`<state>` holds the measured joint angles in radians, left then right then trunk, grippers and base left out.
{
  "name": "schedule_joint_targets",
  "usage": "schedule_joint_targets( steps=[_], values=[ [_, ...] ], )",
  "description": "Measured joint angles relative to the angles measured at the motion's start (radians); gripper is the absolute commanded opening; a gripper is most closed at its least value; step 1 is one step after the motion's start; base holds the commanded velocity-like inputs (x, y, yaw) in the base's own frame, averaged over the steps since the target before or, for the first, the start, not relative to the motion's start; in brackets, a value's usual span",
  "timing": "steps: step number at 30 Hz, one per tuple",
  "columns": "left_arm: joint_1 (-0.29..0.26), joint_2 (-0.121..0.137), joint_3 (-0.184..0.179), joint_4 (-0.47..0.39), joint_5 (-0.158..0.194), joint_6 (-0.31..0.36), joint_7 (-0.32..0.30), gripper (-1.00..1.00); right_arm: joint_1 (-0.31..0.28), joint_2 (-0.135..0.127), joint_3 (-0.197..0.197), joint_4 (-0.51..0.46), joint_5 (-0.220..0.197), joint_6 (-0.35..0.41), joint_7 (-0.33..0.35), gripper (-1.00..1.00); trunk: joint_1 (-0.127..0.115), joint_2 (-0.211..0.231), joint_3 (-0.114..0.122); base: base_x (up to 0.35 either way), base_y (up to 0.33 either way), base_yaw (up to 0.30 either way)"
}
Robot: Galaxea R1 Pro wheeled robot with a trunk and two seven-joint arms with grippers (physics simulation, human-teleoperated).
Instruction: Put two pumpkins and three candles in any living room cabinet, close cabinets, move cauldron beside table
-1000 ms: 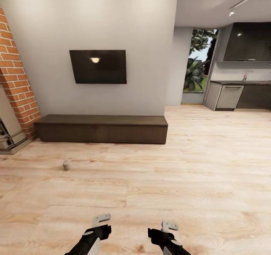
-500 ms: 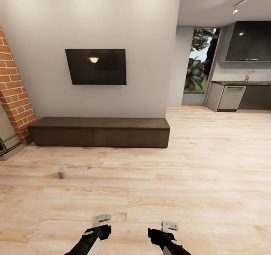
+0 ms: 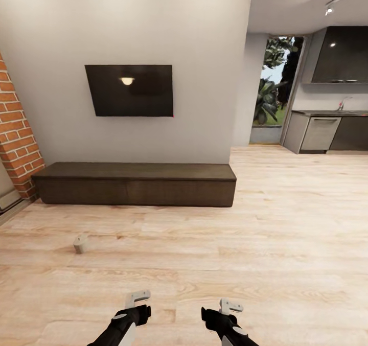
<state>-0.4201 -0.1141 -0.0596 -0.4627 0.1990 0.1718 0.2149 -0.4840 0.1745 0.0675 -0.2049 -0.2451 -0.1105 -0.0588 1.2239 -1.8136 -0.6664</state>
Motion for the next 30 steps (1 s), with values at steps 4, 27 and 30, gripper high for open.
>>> schedule_joint_targets(
  steps=[4, 27, 30],
  values=[
    [0.0, 0.0, 0.0, 0.0, 0.0, 0.0, 0.0, 1.0, 0.0, 0.0, 0.0, 0.0, 0.0, -0.003, -0.002, 1.0, 0.0, 0.0, 0.0, 0.318, 0.078, 0.0],
    [0.0, 0.0, 0.0, 0.0, 0.0, 0.0, 0.0, 1.0, 0.0, 0.0, 0.0, -0.008, 0.0, -0.005, 0.0, 1.0, 0.0, 0.0, -0.001, 0.316, 0.012, -0.056],
    [0.0, 0.0, 0.0, 0.0, 0.0, 0.0, 0.0, 1.0, 0.0, 0.0, 0.0, -0.008, -0.001, -0.004, 0.0, 1.0, 0.0, 0.0, -0.004, 0.309, 0.0, -0.001]
  ],
)
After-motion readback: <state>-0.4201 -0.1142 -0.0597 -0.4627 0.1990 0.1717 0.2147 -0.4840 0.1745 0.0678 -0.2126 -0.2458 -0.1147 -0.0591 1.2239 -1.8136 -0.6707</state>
